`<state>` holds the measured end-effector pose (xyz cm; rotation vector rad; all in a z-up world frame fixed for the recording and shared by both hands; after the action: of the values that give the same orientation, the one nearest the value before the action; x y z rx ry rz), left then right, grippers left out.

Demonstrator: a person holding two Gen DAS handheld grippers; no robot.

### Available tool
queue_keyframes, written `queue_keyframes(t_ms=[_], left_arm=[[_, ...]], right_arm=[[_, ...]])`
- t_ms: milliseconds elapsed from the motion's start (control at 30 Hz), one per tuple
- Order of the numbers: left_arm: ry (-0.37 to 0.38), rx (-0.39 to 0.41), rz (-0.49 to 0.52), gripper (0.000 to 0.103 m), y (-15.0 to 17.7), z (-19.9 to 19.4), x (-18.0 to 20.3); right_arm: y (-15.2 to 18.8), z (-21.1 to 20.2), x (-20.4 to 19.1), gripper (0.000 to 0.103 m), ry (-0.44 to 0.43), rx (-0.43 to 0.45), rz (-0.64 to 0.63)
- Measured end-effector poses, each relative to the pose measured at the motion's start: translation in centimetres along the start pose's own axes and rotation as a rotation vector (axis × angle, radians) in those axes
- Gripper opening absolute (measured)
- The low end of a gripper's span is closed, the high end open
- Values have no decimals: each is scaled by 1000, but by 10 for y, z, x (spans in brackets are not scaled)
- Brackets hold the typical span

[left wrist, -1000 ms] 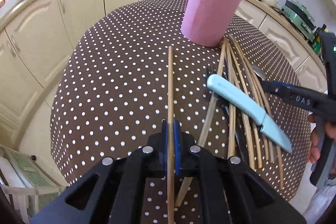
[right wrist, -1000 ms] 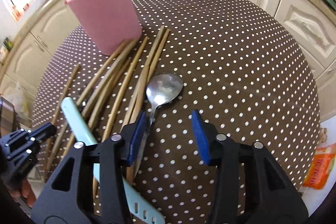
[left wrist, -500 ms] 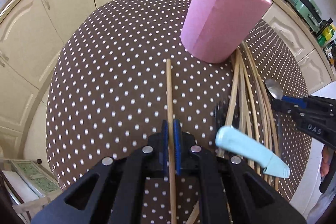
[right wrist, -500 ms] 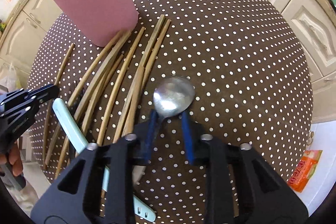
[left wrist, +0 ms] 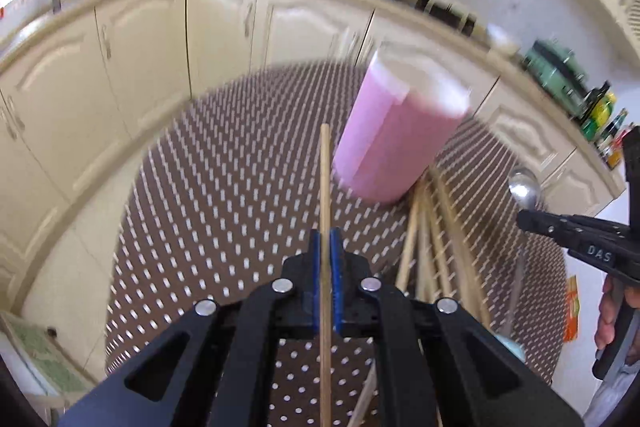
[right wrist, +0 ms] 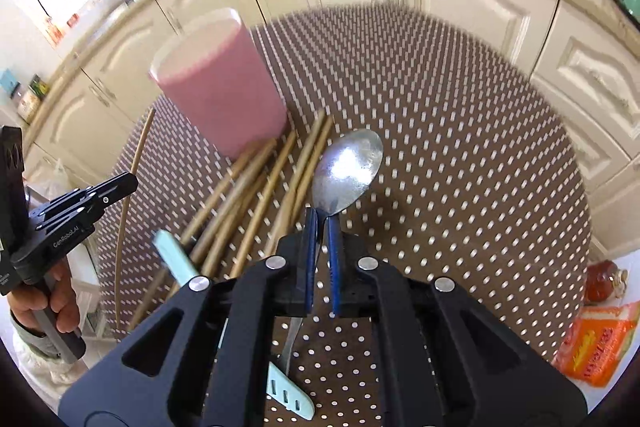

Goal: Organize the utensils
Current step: 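Grasp the steel spoon by its handle with the right gripper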

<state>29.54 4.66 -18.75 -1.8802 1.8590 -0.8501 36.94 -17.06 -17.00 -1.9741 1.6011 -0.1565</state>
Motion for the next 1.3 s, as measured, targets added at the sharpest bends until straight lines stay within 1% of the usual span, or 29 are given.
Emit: queue_keyframes(t_ms=[33,100,167,233,333,367,433,500,533,567,600,633,667,700,733,800,833,900,1067,1167,1233,1300], left_arm=[[-2,37,17,5,-7,-10,2],[16,109,33,5,-21,-26,9],[29,167,37,5,-32,-42,14],[51,202,49,5,-43,-48,23],[63,194,42,5,-50,-50,28],[62,183,36,5,-52,-48,28],[41,179,36,5,-53,-41,30],[42,154,27,5,-52,-34,30],[46,142,21,5,-52,-28,32],[46,130,17,5,-51,-25,32],[41,127,20,5,-47,-22,30],[36,126,24,5,-45,-20,29],[33,124,27,5,-42,-16,28],[34,120,27,5,-40,-14,27],[36,114,24,5,-39,-13,26],[39,107,19,5,-36,-11,23],[40,103,18,5,-35,-10,23],[38,97,20,5,-32,-8,21],[40,86,12,5,-28,-4,17],[41,80,6,5,-27,-3,16],[41,78,3,5,-26,-3,15],[42,75,5,5,-26,-3,16]], right_arm=[[-7,-8,-1,5,-5,31,-10],[-10,-24,-4,5,-19,64,-30],[-17,-39,-10,4,-13,115,-68],[-23,-46,-14,4,-19,139,-94],[-14,-40,-18,5,1,103,-108],[-15,-32,-13,5,14,83,-97],[2,-13,-15,6,7,29,-66],[10,4,-14,27,-2,-15,-49],[12,14,-14,52,7,-30,-55],[16,19,-13,56,7,-31,-59],[16,27,-14,55,11,-38,-76],[17,32,-16,51,18,-46,-88],[17,37,-18,39,10,-50,-95],[16,40,-19,33,3,-56,-102],[16,45,-19,31,3,-62,-105],[13,51,-19,24,23,-66,-121],[13,54,-19,24,30,-77,-126],[18,59,-23,24,10,-102,-131],[26,65,-23,24,1,-145,-150],[30,63,-25,24,-22,-153,-142],[29,60,-27,24,-30,-150,-146],[32,60,-29,24,-30,-164,-159]])
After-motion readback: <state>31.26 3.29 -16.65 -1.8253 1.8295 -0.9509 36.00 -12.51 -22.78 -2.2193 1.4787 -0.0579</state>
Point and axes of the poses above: each gripper's, at about its wrist camera, not at the fingertips, and z roughly the way its jaws point, x to its right, y to its underside, the point moved 9 cm from there along z, roughly the way its jaws point, and after that the axes turned 3 degrees about -y, right-handed, at the moved point
